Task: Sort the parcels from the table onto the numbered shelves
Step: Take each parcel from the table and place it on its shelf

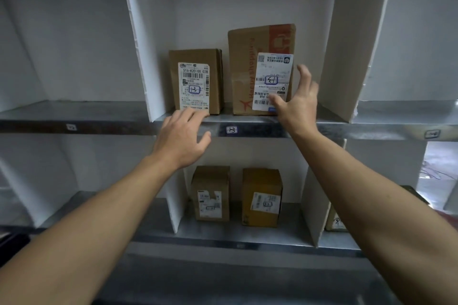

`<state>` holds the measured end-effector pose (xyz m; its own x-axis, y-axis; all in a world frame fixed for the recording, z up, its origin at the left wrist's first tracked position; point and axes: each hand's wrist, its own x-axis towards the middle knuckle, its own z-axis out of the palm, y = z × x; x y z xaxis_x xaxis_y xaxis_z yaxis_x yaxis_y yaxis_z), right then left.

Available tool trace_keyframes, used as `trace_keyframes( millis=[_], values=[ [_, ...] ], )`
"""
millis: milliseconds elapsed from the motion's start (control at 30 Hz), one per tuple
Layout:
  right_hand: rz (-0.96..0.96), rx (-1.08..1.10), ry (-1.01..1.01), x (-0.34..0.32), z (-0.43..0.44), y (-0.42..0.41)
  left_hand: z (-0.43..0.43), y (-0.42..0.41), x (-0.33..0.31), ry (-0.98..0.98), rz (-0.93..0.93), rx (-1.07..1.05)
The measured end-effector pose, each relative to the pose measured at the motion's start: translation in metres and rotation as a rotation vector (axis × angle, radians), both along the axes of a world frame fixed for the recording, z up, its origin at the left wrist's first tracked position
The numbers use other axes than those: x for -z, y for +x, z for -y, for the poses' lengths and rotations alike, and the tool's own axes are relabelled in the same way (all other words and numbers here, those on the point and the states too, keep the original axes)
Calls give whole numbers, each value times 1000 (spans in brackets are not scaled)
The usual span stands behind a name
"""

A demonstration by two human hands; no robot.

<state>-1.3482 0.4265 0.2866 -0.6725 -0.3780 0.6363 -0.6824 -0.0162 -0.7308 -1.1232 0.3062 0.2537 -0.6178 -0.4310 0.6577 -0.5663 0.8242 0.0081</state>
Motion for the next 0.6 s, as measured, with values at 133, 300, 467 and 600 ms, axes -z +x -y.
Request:
trace_keyframes(
  millis=[133, 300, 467, 600],
  values=[
    [-128, -4, -34, 16, -7, 22, 0, 21, 6, 3, -28, 4],
    [-395, -78, 121, 50, 3, 76, 5, 63, 20, 37, -31, -61],
    [-666, -160, 311, 80, 31, 152, 8, 138, 41, 113, 21, -181],
    [-728, -261, 465, 108, 55, 235, 9, 226, 64, 213, 104, -335]
  ],
)
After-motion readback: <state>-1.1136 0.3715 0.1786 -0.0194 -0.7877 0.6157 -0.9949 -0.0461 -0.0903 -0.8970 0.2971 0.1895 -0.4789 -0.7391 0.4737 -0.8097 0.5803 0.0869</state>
